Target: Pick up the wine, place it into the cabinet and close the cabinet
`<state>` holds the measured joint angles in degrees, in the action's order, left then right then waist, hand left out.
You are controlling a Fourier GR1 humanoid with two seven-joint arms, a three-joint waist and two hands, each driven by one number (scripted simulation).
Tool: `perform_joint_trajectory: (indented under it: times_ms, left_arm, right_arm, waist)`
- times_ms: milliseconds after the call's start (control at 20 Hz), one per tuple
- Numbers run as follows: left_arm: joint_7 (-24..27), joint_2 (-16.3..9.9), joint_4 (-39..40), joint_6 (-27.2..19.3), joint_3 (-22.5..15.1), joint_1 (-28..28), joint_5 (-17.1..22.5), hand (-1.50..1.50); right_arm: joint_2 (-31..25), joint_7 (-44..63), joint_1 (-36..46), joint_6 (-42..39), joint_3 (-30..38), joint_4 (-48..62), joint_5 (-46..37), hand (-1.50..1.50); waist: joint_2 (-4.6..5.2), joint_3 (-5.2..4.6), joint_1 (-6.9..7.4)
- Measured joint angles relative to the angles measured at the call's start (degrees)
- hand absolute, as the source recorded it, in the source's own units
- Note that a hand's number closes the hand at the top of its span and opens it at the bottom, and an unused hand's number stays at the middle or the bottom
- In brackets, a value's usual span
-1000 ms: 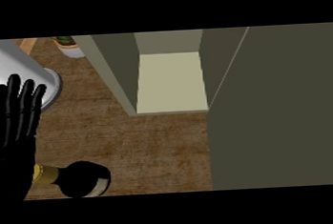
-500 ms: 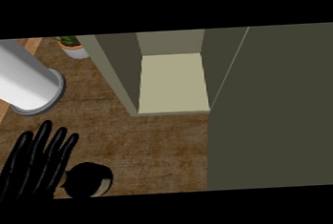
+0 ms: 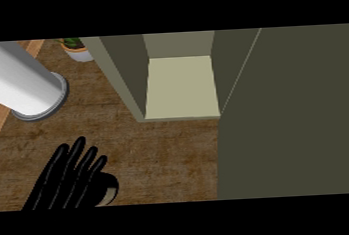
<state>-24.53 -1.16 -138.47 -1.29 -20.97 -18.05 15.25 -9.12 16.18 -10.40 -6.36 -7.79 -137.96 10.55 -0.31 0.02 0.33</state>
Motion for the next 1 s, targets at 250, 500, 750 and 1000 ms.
perform_joint_trajectory:
  times_ms: [250,500,750,1000]
  left_arm:
    - [-3.29,1.07,-0.54,-4.48,-2.38,3.08,-1.32,-1.50]
    - [-5.79,0.41,-1.10,-7.09,-1.47,4.42,-2.50,-1.50]
    - [-9.57,-0.57,-1.63,-9.74,1.62,7.51,-3.56,-1.50]
    - [-12.70,-2.13,-1.96,-11.14,5.54,10.10,-4.46,-1.50]
  right_arm:
    - [-0.35,2.55,1.47,0.86,0.04,-0.39,-0.21,-1.50]
    - [-0.51,4.57,2.83,1.74,-0.49,-0.74,-0.61,-1.50]
    - [-0.34,7.18,5.34,3.76,-0.88,-1.08,-1.12,-1.50]
    - [-0.46,7.89,5.94,4.38,-1.03,-1.53,-1.63,-1.50]
  waist:
    - [-0.06,0.04,0.06]
    - [-0.12,0.01,0.20]
    - [-0.20,0.00,0.33]
    - [-0.21,-0.01,0.32]
